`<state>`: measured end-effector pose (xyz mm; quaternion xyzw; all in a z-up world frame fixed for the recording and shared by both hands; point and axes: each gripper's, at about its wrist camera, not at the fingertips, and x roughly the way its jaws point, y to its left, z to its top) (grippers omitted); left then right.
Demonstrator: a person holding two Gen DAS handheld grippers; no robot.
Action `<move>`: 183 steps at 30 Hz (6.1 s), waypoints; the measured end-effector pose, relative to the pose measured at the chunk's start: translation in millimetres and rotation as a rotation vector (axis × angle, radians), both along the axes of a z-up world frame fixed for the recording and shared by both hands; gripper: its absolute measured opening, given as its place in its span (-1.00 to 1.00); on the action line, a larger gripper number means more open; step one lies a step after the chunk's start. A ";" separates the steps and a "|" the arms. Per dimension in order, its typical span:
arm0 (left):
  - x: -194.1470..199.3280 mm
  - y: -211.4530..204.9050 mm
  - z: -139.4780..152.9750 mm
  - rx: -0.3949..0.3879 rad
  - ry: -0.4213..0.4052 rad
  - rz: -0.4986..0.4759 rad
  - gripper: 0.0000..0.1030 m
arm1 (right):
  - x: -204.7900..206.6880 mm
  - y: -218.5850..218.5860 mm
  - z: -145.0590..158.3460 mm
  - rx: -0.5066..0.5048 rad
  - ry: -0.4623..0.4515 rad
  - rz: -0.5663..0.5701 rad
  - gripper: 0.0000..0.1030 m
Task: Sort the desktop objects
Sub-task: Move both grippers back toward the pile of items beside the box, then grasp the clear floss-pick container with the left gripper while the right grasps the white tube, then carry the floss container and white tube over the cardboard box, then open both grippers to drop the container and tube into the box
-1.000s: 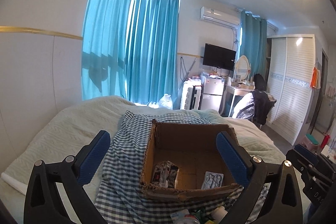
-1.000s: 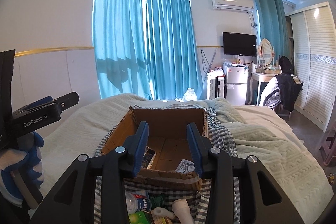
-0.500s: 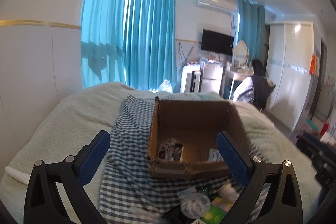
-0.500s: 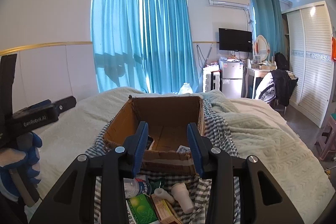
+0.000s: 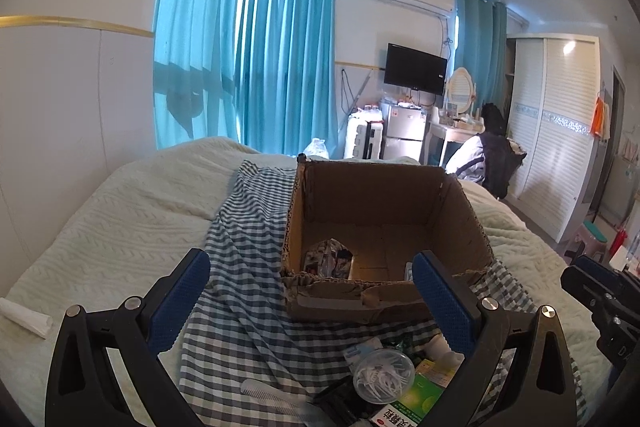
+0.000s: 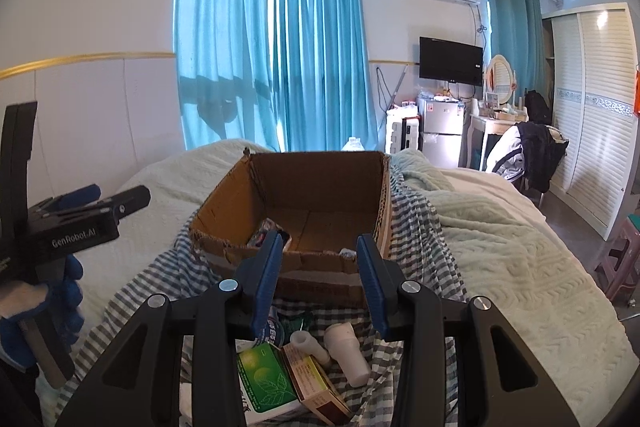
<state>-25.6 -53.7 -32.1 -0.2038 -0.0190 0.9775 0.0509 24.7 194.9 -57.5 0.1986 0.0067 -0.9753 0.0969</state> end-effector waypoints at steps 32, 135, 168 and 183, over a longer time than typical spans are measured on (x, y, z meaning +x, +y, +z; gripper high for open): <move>-46.0 55.8 -117.8 -0.103 -0.393 -0.232 1.00 | -62.4 -8.5 -113.5 0.051 -0.342 0.098 -0.25; -40.7 47.3 64.0 -0.080 0.161 -0.044 0.26 | -43.9 -26.7 82.9 -0.025 0.251 0.095 -0.74; -190.1 57.1 -52.0 -0.160 -0.083 -0.067 0.30 | -225.1 -11.6 -41.4 0.019 -0.063 0.079 -0.64; -155.5 54.4 -9.0 -0.171 0.019 -0.047 0.62 | -195.2 -7.7 -17.9 0.009 -0.007 0.049 -0.44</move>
